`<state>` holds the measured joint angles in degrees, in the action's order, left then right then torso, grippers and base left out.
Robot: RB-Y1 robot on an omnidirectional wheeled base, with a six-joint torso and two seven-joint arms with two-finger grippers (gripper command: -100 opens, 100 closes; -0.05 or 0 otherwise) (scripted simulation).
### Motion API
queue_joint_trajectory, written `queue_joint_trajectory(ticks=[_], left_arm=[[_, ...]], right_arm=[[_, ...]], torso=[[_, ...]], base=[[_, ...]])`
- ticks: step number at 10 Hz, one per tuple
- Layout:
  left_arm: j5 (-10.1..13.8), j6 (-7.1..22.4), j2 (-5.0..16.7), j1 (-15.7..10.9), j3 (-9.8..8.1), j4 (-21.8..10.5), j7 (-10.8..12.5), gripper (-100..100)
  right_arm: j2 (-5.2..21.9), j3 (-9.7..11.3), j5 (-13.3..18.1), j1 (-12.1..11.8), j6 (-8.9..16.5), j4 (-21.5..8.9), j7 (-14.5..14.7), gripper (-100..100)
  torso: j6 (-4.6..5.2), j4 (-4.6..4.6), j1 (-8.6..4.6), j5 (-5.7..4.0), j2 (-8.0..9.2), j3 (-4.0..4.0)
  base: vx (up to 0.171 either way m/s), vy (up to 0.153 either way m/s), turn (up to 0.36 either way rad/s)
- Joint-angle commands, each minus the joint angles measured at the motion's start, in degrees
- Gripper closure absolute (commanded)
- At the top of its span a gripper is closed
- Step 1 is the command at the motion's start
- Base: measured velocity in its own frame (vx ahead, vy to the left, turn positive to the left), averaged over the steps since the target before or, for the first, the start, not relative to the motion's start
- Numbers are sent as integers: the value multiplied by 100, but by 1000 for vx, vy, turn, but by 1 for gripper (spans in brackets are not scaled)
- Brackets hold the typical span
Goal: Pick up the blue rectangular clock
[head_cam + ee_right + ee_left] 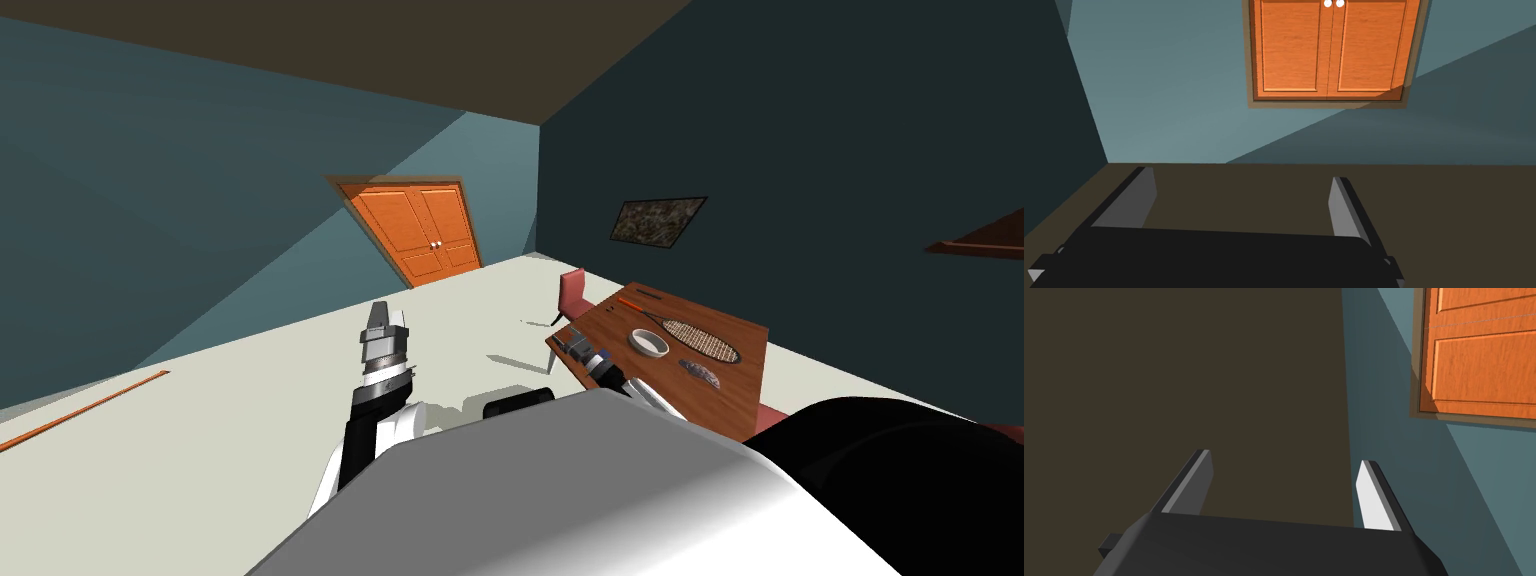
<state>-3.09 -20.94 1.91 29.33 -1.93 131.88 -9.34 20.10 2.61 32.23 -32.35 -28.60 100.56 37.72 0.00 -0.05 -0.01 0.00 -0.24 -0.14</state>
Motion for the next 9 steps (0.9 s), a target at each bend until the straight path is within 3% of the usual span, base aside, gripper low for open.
queue_joint_trajectory(ticks=[1, 2, 7, 8, 9], left_arm=[[0, 0, 0, 0, 0, 0, 0, 0], [0, 0, 0, 0, 0, 0, 0, 0], [0, 0, 0, 0, 0, 0, 0, 0], [0, 0, 0, 0, 0, 0, 0, 0], [0, 0, 0, 0, 0, 0, 0, 0]], right_arm=[[97, 2, 139, -22, 38, -154, 198, -100], [212, 25, 376, -48, 69, -402, 406, -100], [435, 70, 941, -91, 134, -1014, 1091, -100], [543, 93, 1191, -109, 168, -1172, 1276, -100], [543, 93, 1203, -109, 168, -1298, 1382, -100]], torso=[[0, 0, 0, 0, 0, 0], [2, 0, -1, 0, 2, 1], [1, 1, -1, 0, 2, 1], [2, 0, -1, 0, 4, 2], [1, 0, -1, 0, 1, 0]], base=[[58, -5, 37], [61, -22, 85], [55, -10, 60], [65, -7, 82], [54, -14, 46]])
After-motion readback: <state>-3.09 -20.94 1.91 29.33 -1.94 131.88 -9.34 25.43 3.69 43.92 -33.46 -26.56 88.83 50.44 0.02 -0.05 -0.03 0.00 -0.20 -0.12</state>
